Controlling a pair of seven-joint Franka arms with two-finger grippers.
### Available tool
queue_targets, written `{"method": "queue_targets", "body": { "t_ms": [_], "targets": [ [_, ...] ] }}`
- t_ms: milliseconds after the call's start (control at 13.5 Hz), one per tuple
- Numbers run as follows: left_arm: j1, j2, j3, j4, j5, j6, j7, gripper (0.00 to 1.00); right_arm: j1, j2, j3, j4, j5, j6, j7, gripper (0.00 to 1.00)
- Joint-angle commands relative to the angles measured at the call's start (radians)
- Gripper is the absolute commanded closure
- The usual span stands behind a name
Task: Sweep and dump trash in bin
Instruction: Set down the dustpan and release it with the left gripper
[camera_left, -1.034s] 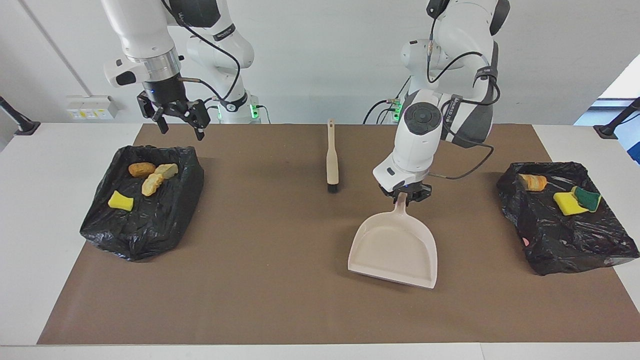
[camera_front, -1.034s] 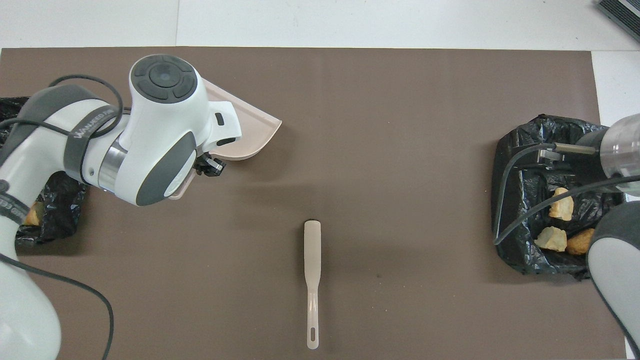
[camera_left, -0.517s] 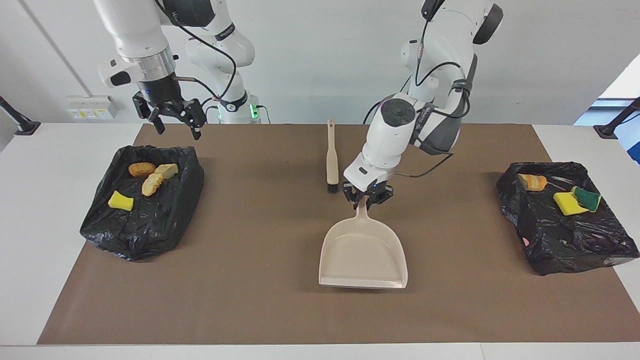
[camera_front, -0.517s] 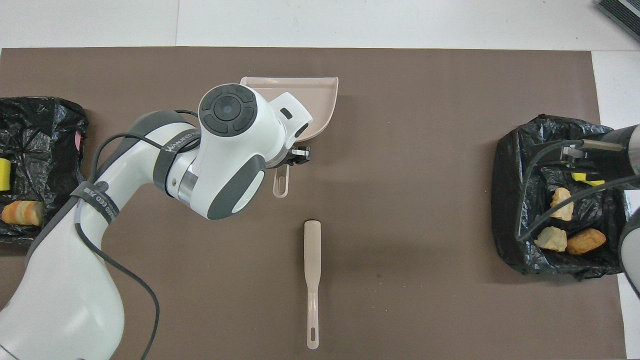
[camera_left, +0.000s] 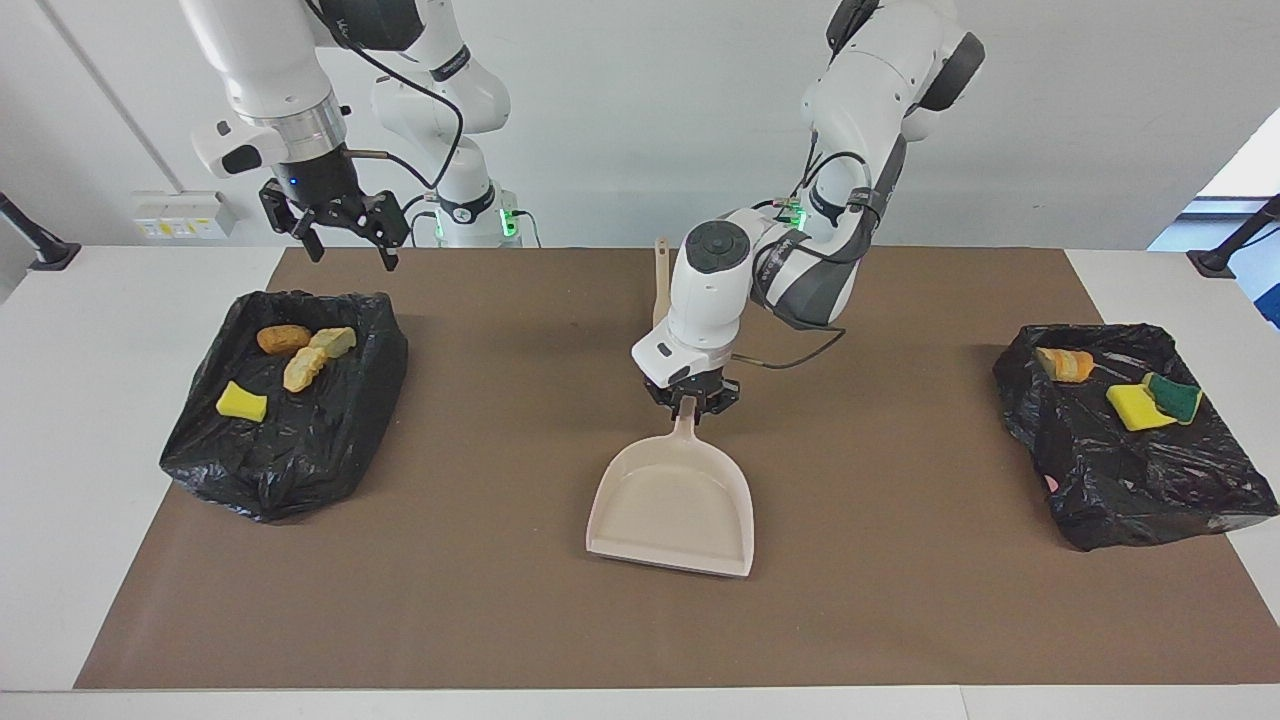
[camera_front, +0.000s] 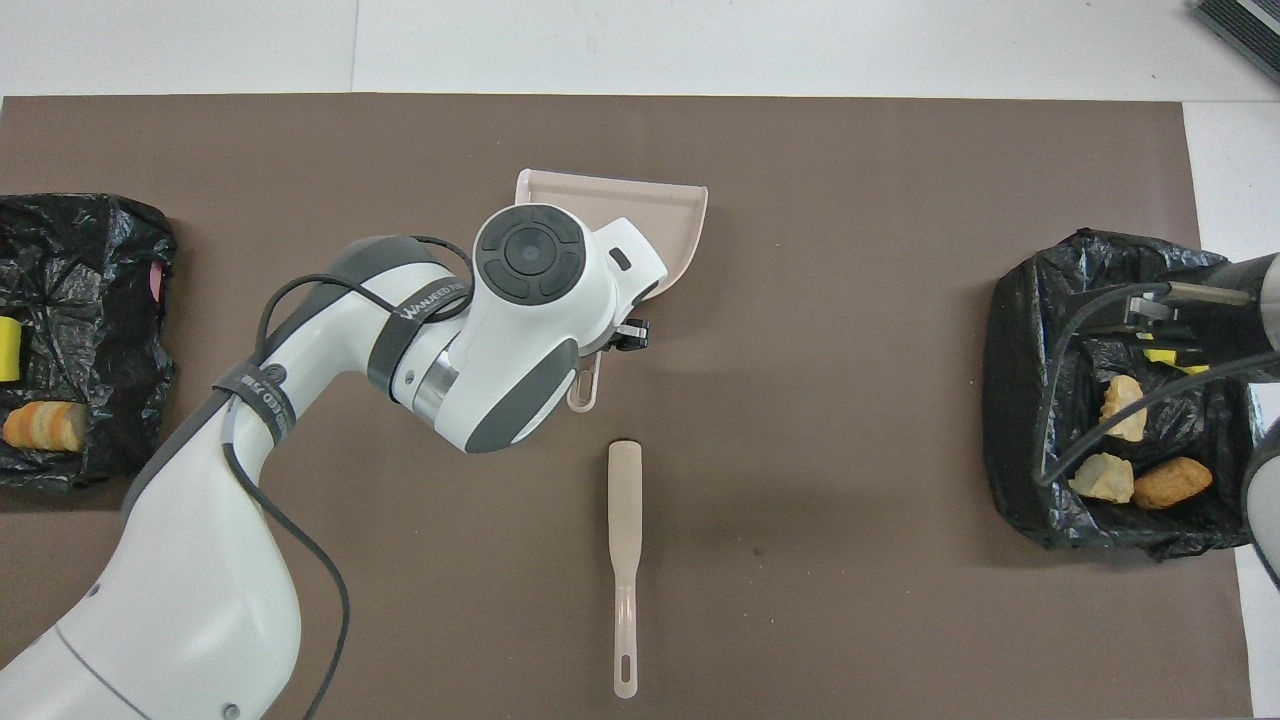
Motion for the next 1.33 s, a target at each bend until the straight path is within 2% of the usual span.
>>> {"method": "queue_targets", "body": {
  "t_ms": [0,74,148,369,591,738,812,960,1108,1181,1255],
  "targets": [
    [-0.005,0.013,0.006,0.030,0.022,0.003,-0.037,0.41,0.033,-0.003,-0.037,0.016,-0.013,-0.015,-0.047,0.00],
    [-0.005,0.015,0.006,0.031,0.024,-0.004,-0.039,0.13,0.036,-0.003,-0.063,0.016,-0.007,-0.011,-0.062,0.00],
    [-0.005,0.013,0.006,0.033,0.027,-0.004,-0.039,0.00,0.035,-0.006,-0.068,0.016,-0.004,-0.011,-0.083,0.00],
    [0.009,-0.016,0.017,0.031,0.024,-0.017,-0.036,0.00,0.024,-0.009,-0.068,0.015,0.002,-0.012,-0.085,0.00],
    [0.049,-0.091,0.032,0.015,0.024,-0.143,-0.025,0.00,0.023,-0.017,-0.067,0.008,0.002,-0.023,-0.082,0.00],
    [0.050,-0.148,0.096,-0.001,0.022,-0.246,-0.019,0.00,0.021,-0.017,-0.067,0.008,0.002,-0.023,-0.084,0.00],
    [0.052,-0.180,0.116,-0.025,0.021,-0.250,0.001,0.00,0.018,-0.017,-0.068,0.008,0.002,-0.020,-0.082,0.00],
    [0.070,-0.264,0.183,-0.067,-0.075,-0.256,0.134,0.00,0.019,-0.017,-0.068,0.008,0.002,-0.020,-0.082,0.00],
    [0.053,-0.400,0.314,-0.152,-0.203,-0.259,0.301,0.00,0.019,-0.017,-0.067,0.008,0.002,-0.018,-0.082,0.00],
    [0.052,-0.468,0.364,-0.189,-0.217,-0.280,0.396,0.00,0.019,-0.017,-0.067,0.008,0.002,-0.018,-0.082,0.00],
    [0.052,-0.500,0.407,-0.189,-0.219,-0.327,0.465,0.00,0.022,-0.017,-0.061,0.008,0.004,-0.015,-0.081,0.00]
  ]
}}
